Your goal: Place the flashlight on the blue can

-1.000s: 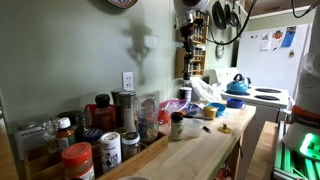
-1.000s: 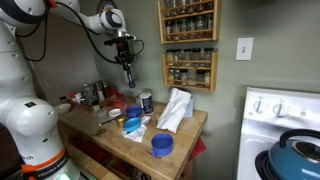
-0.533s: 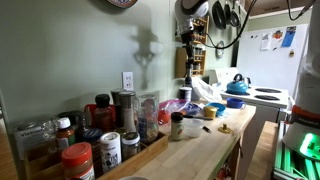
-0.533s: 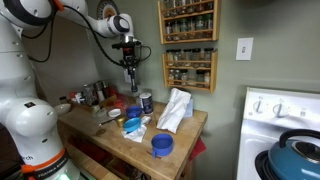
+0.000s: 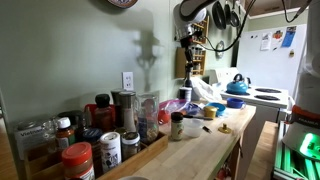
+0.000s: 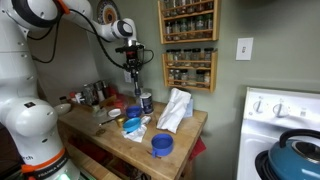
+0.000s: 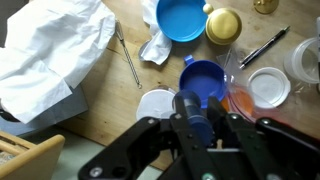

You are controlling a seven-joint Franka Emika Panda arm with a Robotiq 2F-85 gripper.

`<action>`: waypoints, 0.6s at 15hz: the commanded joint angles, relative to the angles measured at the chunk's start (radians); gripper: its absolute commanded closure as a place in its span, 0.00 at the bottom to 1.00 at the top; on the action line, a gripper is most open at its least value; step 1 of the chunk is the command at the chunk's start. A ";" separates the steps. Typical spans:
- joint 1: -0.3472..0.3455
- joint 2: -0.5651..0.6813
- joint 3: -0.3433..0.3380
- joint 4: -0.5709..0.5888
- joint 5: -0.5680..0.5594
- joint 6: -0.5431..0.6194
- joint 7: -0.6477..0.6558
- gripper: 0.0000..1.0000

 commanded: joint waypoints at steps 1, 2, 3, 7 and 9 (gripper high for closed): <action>-0.008 0.002 -0.015 0.004 -0.022 0.032 0.043 0.93; -0.010 0.004 -0.019 0.005 -0.032 0.039 0.056 0.93; -0.012 0.009 -0.023 0.011 -0.039 0.038 0.064 0.93; -0.014 0.029 -0.027 0.027 -0.030 0.029 0.066 0.93; -0.014 0.036 -0.026 0.032 -0.016 0.030 0.061 0.93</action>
